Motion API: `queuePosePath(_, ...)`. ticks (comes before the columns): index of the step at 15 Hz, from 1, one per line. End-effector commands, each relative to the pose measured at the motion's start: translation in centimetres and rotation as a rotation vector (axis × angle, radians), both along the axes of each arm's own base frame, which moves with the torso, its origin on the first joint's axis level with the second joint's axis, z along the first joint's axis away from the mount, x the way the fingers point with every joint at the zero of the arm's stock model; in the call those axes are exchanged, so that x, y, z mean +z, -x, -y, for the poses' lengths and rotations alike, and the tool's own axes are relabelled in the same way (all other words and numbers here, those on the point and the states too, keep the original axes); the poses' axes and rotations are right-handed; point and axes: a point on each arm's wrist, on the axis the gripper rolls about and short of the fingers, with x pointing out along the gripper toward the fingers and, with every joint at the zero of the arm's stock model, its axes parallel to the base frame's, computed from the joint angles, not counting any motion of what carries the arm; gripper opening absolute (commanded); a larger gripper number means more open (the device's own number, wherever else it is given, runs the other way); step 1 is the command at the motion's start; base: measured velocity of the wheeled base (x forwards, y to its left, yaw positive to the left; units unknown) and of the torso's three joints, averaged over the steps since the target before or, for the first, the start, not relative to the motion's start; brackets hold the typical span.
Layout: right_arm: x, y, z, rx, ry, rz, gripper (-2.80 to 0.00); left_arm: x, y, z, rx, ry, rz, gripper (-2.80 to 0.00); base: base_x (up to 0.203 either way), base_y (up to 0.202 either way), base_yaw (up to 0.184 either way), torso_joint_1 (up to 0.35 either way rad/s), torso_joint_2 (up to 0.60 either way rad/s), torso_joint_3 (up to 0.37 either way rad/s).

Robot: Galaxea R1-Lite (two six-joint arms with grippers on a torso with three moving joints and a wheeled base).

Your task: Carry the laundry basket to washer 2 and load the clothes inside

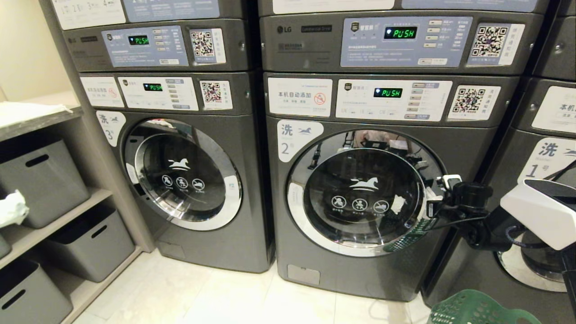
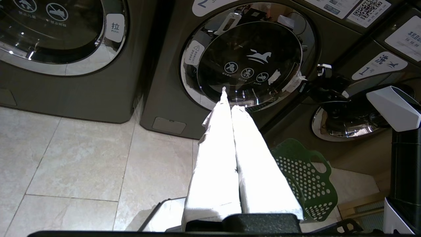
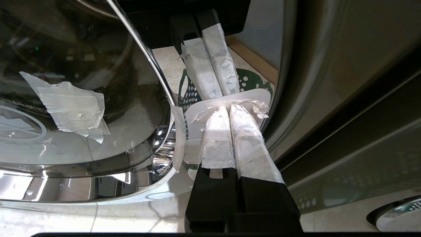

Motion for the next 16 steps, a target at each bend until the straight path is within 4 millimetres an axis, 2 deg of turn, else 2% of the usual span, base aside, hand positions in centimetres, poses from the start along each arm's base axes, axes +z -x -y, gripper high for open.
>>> queuePosePath(1,-1.1,-0.9,0.2,0.001,0.002,0.026,-2.8,0.0,-0.1,0.0,0.005,-0.001,-0.005,-2.8,0.0,0.0,0.0,0.0,0.0,0.0)
queuePosePath(2,-1.1,-1.1,0.1,0.003,-0.001,0.036,-2.8,0.0,-0.1,0.0,0.016,-0.004,-0.006,-2.8,0.0,0.0,0.0,0.0,0.0,0.0)
queuePosePath(4,-1.5,-0.3,0.0,0.002,-0.002,-0.001,-2.8,-0.1,-0.2,0.1,0.02,-0.006,-0.008,-2.8,0.0,0.0,0.0,0.0,0.0,0.0)
queuePosePath(5,-1.4,0.7,-0.2,0.004,-0.007,-0.037,-2.8,-0.1,-0.2,0.1,0.018,-0.007,-0.01,-2.8,0.0,0.0,0.0,0.0,0.0,0.0)
queuePosePath(7,0.4,4.7,-1.0,0.058,-0.043,-0.154,-2.8,-0.1,-0.2,0.1,0.009,-0.004,-0.01,-2.8,0.0,0.0,0.0,0.0,0.0,0.0)
queuePosePath(10,7.2,13.1,-3.3,0.196,-0.103,-0.25,-2.8,-1.0,-0.9,0.6,-0.006,-0.02,-0.046,-2.8,0.0,0.0,0.0,0.0,0.0,0.0)
queuePosePath(13,13.1,22.9,-6.5,0.345,-0.118,-0.253,-2.8,-2.2,-1.1,1.1,-0.163,-0.007,-0.103,-2.8,0.0,0.0,0.0,0.0,0.0,0.0)
queuePosePath(15,14.6,29.4,-8.1,0.428,-0.109,-0.219,-2.8,-3.3,-1.6,1.6,-0.233,0.014,-0.102,-2.8,0.0,0.0,0.0,0.0,0.0,0.0)
queuePosePath(16,14.5,32.5,-8.5,0.447,-0.102,-0.209,-2.8,-4.1,-2.2,2.0,-0.252,0.029,-0.088,-2.8,0.0,0.0,0.0,0.0,0.0,0.0)
